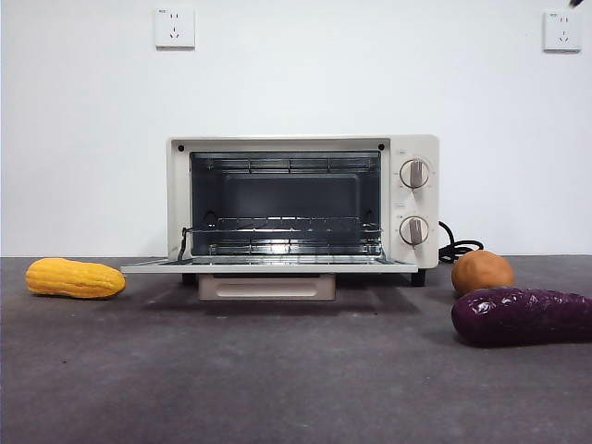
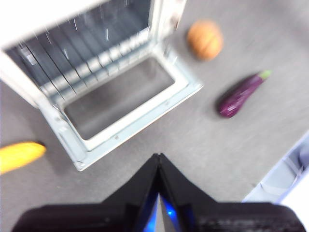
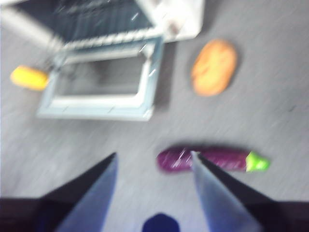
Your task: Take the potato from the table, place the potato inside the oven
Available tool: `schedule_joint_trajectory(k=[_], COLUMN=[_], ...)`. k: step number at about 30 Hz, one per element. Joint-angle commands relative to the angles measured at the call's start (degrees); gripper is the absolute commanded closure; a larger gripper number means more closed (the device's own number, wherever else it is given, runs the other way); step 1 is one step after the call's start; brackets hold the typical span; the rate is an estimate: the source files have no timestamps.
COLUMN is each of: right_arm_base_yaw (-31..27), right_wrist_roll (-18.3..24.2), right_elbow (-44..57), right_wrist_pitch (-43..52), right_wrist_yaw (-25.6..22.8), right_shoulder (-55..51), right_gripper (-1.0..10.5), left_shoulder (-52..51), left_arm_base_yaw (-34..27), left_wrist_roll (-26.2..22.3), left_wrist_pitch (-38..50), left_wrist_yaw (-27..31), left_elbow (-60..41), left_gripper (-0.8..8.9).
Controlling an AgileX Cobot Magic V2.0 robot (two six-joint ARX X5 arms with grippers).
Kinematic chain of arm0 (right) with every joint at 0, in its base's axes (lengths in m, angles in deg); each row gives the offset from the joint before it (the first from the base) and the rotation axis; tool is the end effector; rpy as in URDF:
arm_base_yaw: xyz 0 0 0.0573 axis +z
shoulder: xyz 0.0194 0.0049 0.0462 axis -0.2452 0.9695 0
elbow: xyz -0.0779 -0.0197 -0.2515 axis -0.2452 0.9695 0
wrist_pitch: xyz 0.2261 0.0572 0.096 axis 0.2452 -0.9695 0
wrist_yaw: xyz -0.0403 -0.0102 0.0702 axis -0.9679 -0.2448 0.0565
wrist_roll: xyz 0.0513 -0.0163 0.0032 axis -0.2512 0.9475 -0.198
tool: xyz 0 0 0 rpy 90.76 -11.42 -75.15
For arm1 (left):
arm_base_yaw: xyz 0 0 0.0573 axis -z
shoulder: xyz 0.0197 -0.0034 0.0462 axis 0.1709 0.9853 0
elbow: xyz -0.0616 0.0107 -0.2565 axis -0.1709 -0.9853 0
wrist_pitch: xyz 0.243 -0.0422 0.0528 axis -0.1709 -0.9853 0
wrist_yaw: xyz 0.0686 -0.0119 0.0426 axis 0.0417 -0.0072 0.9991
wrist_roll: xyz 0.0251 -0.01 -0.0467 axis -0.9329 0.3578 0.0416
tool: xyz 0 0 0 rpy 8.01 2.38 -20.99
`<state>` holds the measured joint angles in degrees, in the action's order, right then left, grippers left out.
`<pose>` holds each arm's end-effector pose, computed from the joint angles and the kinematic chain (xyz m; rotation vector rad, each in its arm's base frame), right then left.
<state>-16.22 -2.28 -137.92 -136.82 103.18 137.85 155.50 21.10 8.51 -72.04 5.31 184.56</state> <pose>0.2047 0.0049 0.3681 0.3049 0.8754 0.3218 0.1942 -0.1199 0.4600 0.1746 0.7865 -0.6071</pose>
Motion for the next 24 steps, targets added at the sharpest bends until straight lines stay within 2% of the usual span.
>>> schedule_joint_trajectory(k=[1, 2, 3, 5, 12, 16, 24], right_arm_base_yaw=[2.4, 3.4, 4.7, 7.4, 11.2, 11.9, 11.9], right_wrist_roll=[-2.3, -2.3, -2.3, -2.3, -2.4, -2.4, -2.4], right_elbow=[-0.3, -0.4, -0.7, -2.6, -11.6, -18.1, -25.0], right_wrist_pitch=[3.7, 4.9, 5.9, 6.0, 3.0, -0.5, -2.7], right_wrist_yaw=[-4.3, -6.0, -7.5, -9.2, -12.6, -15.3, -16.7], right_shoulder=[2.4, 3.7, 5.3, 9.3, 20.5, 26.9, 36.3], right_gripper=[5.2, 4.0, 3.3, 3.4, 3.4, 3.4, 3.5], left_shoulder=[-7.1, -9.5, -12.7, -17.4, -24.8, -29.7, -38.6], left_arm_base_yaw=[0.1, 0.1, 0.1, 0.1, 0.1, 0.1, 0.1], left_wrist_roll=[1.0, 1.6, 2.2, 3.5, 7.1, 8.2, 11.2], left_wrist_pitch=[-2.7, -2.7, -2.7, -2.7, -2.9, -2.9, -2.8], left_wrist_yaw=[4.6, 7.3, 8.0, 7.8, 8.0, 8.3, 9.1], left_elbow=[0.2, 0.2, 0.2, 0.1, -3.1, -10.6, -27.4], left_gripper=[8.2, 8.2, 8.2, 8.2, 8.2, 8.2, 8.2])
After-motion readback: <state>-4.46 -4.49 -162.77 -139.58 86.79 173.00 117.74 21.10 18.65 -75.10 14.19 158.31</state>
